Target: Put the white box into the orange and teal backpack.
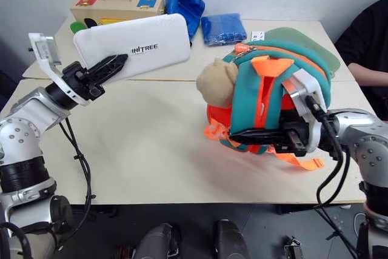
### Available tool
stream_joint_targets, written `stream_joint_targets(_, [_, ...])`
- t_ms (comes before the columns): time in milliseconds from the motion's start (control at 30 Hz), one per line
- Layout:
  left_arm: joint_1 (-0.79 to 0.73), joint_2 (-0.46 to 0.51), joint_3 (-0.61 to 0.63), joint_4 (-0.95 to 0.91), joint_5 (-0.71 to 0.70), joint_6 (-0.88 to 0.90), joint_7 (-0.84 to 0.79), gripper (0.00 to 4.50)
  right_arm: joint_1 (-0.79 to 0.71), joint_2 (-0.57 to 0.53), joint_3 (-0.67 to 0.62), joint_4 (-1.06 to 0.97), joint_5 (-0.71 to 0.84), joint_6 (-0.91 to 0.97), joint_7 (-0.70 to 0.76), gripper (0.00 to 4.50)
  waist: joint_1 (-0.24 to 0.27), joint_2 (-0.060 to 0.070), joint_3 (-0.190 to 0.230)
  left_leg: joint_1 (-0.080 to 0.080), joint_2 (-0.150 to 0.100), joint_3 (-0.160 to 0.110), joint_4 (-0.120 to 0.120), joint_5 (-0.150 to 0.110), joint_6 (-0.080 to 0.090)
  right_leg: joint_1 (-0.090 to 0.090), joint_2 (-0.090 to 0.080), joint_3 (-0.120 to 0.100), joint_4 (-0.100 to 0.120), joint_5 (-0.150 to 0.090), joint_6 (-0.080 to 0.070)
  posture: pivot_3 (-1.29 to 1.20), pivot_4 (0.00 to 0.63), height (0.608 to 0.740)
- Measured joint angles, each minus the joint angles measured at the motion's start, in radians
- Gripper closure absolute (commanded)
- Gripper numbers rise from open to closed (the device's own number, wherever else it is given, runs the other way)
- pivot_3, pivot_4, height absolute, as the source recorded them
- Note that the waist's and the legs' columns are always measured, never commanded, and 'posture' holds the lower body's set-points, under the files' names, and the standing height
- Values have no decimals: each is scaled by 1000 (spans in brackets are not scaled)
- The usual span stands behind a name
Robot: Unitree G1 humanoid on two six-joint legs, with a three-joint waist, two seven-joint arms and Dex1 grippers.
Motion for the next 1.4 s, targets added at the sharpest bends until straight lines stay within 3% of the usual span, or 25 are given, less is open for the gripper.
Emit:
stream_joint_targets(200, [-21, 0, -103, -41, -16, -11, -86, 3167, 27, -53, 0, -11, 1, 7, 83, 4485, -2, 0, 0, -1, 0, 0, 0, 0, 0, 0, 0, 0, -3, 0, 0, 0, 150, 740])
stream_joint_targets(500, [-83, 3, -306, 41, 140, -167, -297, 3167, 30, -86, -4, 17, -7, 9, 107, 4485, -3, 0, 0, -1, 0, 0, 1, 1, 0, 1, 1, 0, -3, 0, 0, 0, 150, 740])
stream_joint_targets(733, [-208, 136, -317, 221, 168, -170, -493, 3167, 99, -85, -6, 11, -46, -33, 69, 4485, -8, 0, 0, -2, 1, 0, 2, 1, 0, -1, 1, 0, -2, 0, 0, 0, 150, 740])
stream_joint_targets(900, [-227, 200, -352, 245, 194, -171, -638, 3167, 121, -82, -6, 8, -58, -52, 48, 4485, -5, 0, 0, -3, 1, 0, 2, 1, 0, -1, 1, 0, -2, 0, 0, 0, 150, 740])
stream_joint_targets(1267, [-308, -28, -528, 409, 458, -453, -667, 3167, 130, -79, -28, -28, -34, -50, 29, 4485, 18, 0, 0, -10, 0, -1, 16, -2, 7, -3, 0, -1, 2, 2, 3, 0, 150, 740])
stream_joint_targets(1400, [-348, -158, -553, 498, 509, -514, -644, 3167, 131, -76, -38, -57, -21, -50, 14, 4485, 19, 0, 0, -10, 1, -2, 16, -3, 7, -3, 0, -1, 2, 2, 3, 0, 150, 740])
